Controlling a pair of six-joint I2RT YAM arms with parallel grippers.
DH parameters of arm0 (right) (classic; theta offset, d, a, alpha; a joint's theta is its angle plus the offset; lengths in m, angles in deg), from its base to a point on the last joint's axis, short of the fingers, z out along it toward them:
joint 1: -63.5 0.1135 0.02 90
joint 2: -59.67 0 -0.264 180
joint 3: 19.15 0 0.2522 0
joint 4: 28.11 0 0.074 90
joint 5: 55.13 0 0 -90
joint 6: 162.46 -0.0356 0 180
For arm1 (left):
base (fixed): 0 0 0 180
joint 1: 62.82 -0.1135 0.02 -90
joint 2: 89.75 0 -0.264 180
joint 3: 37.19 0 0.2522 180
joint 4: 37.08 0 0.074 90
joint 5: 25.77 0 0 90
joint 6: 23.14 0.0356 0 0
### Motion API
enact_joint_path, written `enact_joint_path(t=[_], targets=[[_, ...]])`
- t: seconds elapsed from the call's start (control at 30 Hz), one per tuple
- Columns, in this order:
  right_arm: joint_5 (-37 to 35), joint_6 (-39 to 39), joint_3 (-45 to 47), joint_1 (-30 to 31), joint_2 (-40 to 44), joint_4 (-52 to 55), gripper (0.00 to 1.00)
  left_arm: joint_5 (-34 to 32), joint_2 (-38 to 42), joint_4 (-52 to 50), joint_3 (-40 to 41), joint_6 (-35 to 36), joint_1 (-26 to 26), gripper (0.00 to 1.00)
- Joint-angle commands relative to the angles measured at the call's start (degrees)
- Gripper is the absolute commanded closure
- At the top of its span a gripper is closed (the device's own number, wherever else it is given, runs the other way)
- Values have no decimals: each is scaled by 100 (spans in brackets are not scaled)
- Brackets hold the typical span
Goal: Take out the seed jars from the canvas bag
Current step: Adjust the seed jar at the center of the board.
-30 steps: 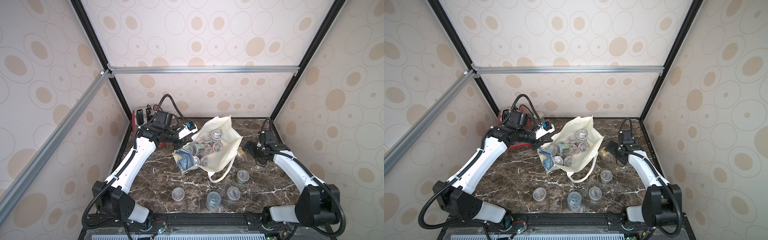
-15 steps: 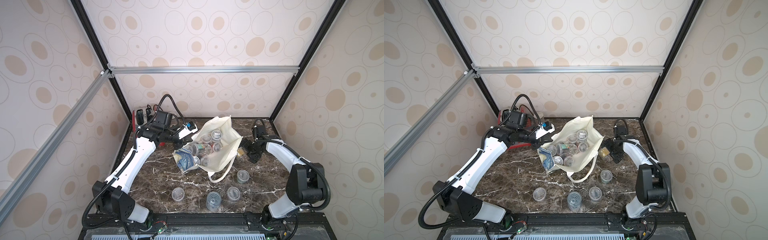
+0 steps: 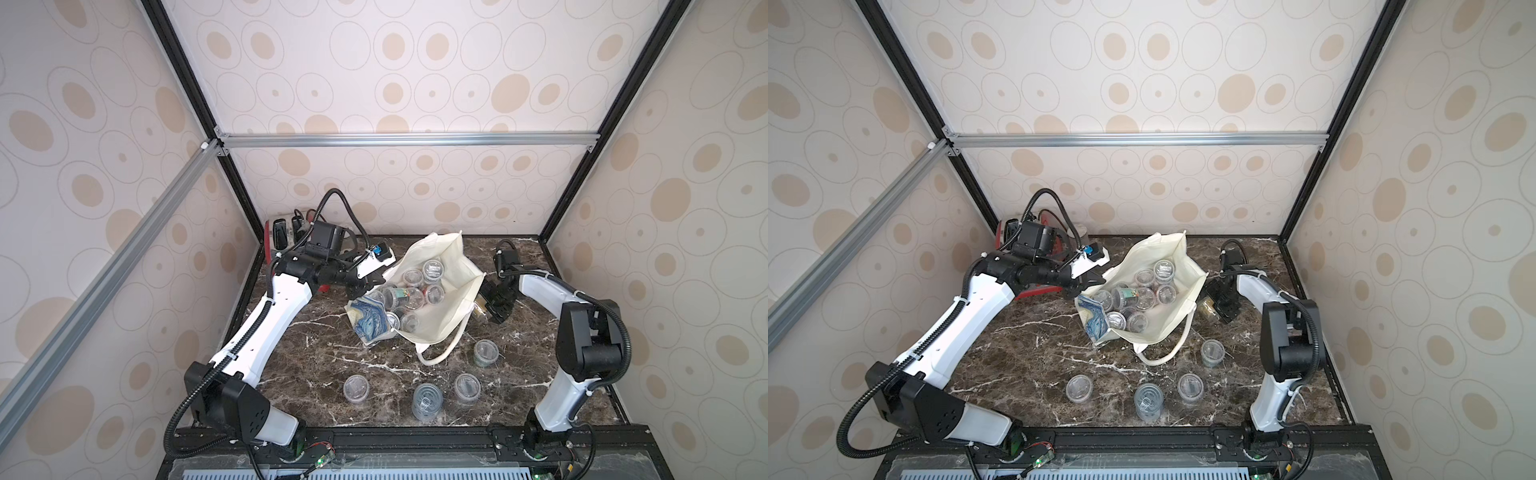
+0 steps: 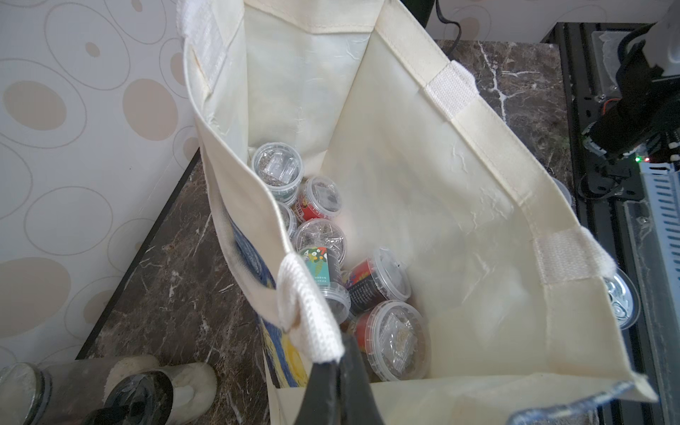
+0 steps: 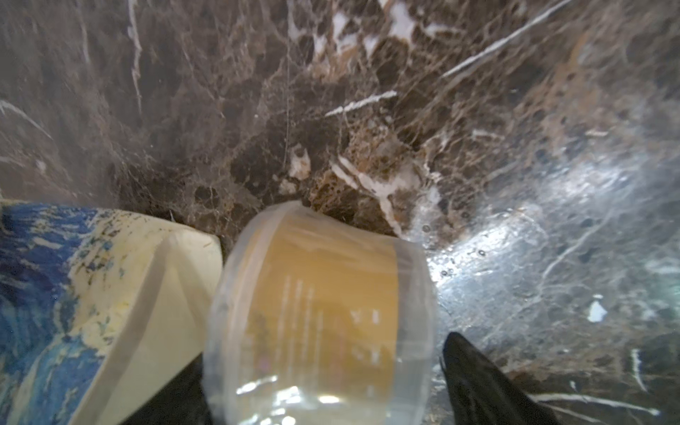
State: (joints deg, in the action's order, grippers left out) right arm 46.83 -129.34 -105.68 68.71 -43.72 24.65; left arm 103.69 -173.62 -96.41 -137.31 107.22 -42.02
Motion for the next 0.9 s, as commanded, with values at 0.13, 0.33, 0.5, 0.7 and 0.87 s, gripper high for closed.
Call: enact_joint_path(t=[0.13, 0.33, 0.5, 0.7, 0.87], targets=[[206, 458, 288, 32, 301, -657, 23, 173, 100, -133, 6, 246, 24, 100], [1044, 1019, 612, 15, 449, -1960, 22, 181, 82, -126, -36, 240, 22, 100], [1331, 986, 943, -32, 284, -2983, 23, 171, 49, -121, -81, 262, 22, 100], [1385, 1229, 927, -104, -43, -2745, 24, 185, 3, -124, -108, 258, 25, 100], [686, 1706, 703, -69, 121, -1795, 15, 140, -22, -137, -132, 276, 21, 100]])
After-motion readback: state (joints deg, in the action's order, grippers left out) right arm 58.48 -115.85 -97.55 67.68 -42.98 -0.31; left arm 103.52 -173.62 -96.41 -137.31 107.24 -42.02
